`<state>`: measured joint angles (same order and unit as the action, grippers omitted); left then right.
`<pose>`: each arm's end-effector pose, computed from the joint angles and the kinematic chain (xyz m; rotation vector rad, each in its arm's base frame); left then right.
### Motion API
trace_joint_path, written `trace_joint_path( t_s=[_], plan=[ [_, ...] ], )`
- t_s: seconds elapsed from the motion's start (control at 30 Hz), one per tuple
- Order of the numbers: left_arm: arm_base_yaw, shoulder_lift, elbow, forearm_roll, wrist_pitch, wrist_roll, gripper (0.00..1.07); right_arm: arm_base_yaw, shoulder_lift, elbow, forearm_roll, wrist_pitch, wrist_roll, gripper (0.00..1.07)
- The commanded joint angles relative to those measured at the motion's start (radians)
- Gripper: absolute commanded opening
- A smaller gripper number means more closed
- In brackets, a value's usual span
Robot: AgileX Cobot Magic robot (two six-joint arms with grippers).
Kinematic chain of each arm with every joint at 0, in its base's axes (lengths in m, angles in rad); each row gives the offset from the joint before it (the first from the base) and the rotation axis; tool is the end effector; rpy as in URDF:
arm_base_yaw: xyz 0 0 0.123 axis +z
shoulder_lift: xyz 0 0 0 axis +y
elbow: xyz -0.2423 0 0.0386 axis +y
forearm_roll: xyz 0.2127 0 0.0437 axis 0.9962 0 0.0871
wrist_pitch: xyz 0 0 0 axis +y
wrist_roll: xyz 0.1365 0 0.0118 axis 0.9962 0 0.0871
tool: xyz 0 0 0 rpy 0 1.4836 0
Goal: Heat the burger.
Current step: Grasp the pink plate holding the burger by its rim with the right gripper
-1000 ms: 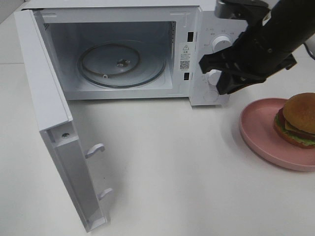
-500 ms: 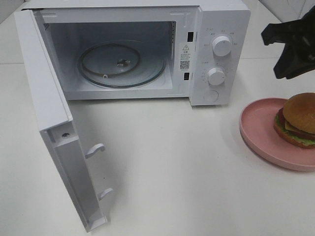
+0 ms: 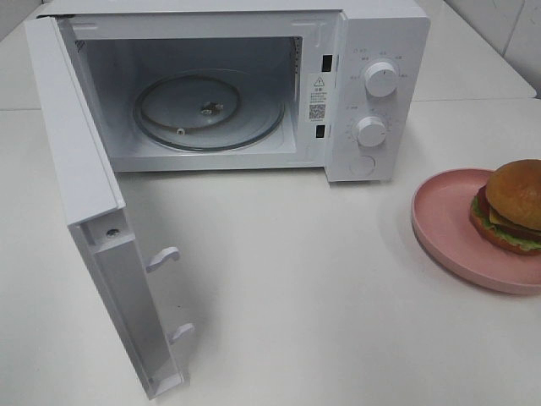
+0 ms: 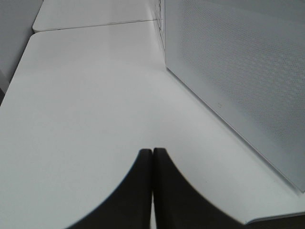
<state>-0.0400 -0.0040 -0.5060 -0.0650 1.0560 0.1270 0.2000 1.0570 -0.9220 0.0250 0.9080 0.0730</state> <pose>0.0441 -0.0095 0.2420 0.1723 2.0206 -0.0227 0.2054 0.0444 0.2557 -0.1491 2.5276 0.1403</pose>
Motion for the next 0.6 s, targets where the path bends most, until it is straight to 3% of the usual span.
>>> trace_joint_path(
  t_s=[0.03, 0.07, 0.13, 0.17, 0.27, 0.6],
  plan=[
    [0.002, -0.021, 0.002, -0.007, -0.014, 0.002, 0.00, -0.003, -0.004, 0.043, -0.008, -0.030, -0.011, 0.34],
    [0.002, -0.021, 0.002, -0.007, -0.014, 0.002, 0.00, -0.003, 0.013, 0.052, -0.006, -0.041, -0.018, 0.41],
    [0.002, -0.021, 0.002, -0.007, -0.014, 0.002, 0.00, -0.003, 0.020, 0.053, -0.005, -0.044, -0.023, 0.44],
    [0.002, -0.021, 0.002, -0.007, -0.014, 0.002, 0.00, -0.003, 0.041, 0.053, -0.005, -0.053, -0.040, 0.51],
    [0.002, -0.021, 0.002, -0.007, -0.014, 0.002, 0.00, -0.003, 0.075, 0.053, -0.004, -0.078, -0.089, 0.60],
    [0.002, -0.021, 0.002, -0.007, -0.014, 0.002, 0.00, 0.000, 0.265, 0.051, 0.095, -0.145, -0.251, 0.66]
  ],
)
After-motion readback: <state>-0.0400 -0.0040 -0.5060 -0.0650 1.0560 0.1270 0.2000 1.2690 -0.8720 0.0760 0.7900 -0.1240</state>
